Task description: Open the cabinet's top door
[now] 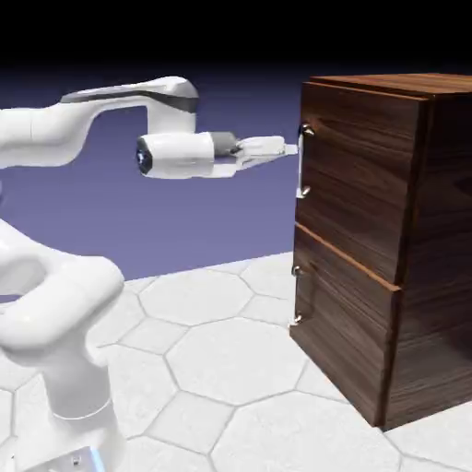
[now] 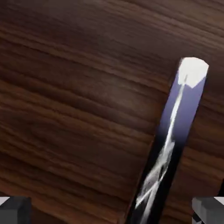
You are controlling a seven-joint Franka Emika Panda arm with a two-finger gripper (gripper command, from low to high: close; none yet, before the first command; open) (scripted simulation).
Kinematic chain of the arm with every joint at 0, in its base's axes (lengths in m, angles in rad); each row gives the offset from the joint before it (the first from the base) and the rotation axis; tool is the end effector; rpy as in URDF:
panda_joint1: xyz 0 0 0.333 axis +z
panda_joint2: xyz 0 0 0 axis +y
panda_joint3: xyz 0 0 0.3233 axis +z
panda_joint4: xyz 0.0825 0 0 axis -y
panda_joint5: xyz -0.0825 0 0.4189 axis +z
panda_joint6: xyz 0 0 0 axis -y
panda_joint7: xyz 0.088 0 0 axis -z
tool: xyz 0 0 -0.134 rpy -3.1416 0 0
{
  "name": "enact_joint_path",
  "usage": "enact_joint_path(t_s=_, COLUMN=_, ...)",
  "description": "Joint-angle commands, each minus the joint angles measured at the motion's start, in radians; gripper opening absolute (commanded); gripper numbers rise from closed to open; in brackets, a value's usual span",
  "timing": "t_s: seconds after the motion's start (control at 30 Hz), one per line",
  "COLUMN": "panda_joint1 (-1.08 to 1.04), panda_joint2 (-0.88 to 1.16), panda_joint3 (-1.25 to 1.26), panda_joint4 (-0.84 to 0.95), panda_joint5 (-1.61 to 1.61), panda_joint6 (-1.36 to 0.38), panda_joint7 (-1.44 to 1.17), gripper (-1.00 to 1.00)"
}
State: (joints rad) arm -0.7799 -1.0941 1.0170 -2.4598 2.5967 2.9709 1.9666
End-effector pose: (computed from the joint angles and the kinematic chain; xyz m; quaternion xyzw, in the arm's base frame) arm 0.4138 0.1173 0.5281 0.2176 0.6848 0.1808 0.6715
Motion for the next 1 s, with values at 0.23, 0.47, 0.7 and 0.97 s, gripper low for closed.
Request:
enact_joint_path(t_s=0.23, panda_joint1=-0.134, panda_joint2=-0.021, panda_joint3=0.112, panda_joint4=0.075, panda_joint5=0.213, panda_joint6=-0.025, panda_joint7=0.093, gripper=0.0)
enact_joint_path(t_s=0.47, panda_joint1=-0.164, panda_joint2=0.013, panda_joint3=0.111, panda_joint4=0.075, panda_joint5=0.195, panda_joint6=-0.107, panda_joint7=0.085, gripper=-1.0)
enact_joint_path(t_s=0.7, panda_joint1=0.09, panda_joint2=0.004, panda_joint3=-0.094, panda_joint4=-0.156, panda_joint5=0.037, panda_joint6=-0.293, panda_joint7=0.091, gripper=-1.0)
enact_joint_path(t_s=0.97, panda_joint1=0.317, panda_joint2=-0.078, panda_joint3=-0.383, panda_joint4=-0.385, panda_joint5=-0.246, panda_joint6=-0.508, panda_joint7=0.142, gripper=-1.0)
